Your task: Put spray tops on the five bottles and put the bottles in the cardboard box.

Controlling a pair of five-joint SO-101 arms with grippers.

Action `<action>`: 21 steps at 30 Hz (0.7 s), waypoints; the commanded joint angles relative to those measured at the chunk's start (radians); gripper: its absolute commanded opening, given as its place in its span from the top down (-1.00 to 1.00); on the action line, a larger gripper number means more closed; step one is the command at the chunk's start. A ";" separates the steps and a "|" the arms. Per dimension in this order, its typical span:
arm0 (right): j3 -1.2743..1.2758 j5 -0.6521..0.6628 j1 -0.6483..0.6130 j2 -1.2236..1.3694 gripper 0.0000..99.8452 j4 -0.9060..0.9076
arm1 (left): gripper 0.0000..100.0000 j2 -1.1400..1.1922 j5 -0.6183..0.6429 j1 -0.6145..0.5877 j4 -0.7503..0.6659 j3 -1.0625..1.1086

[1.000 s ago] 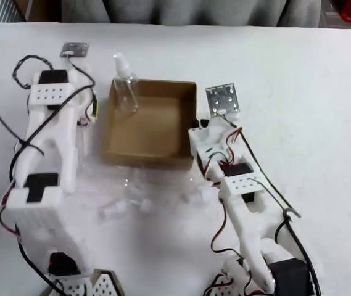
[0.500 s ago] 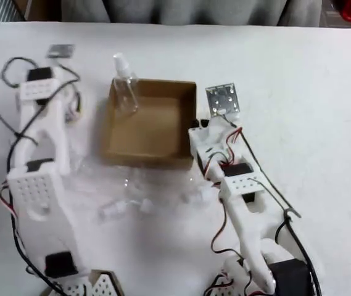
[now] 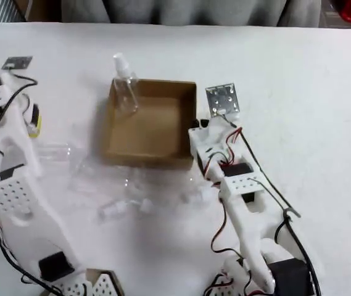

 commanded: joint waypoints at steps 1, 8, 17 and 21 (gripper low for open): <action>-0.029 0.003 0.008 -0.002 0.97 0.010 | 0.96 -0.019 -0.175 -0.028 0.124 -0.049; -0.029 0.003 0.008 -0.002 0.97 0.012 | 0.96 -0.018 -0.275 -0.059 0.216 -0.046; -0.029 0.003 0.005 -0.002 0.97 0.012 | 0.96 -0.030 -0.379 -0.090 0.203 0.078; -0.029 0.003 0.005 -0.002 0.97 0.012 | 0.96 -0.030 -0.379 -0.099 0.158 0.100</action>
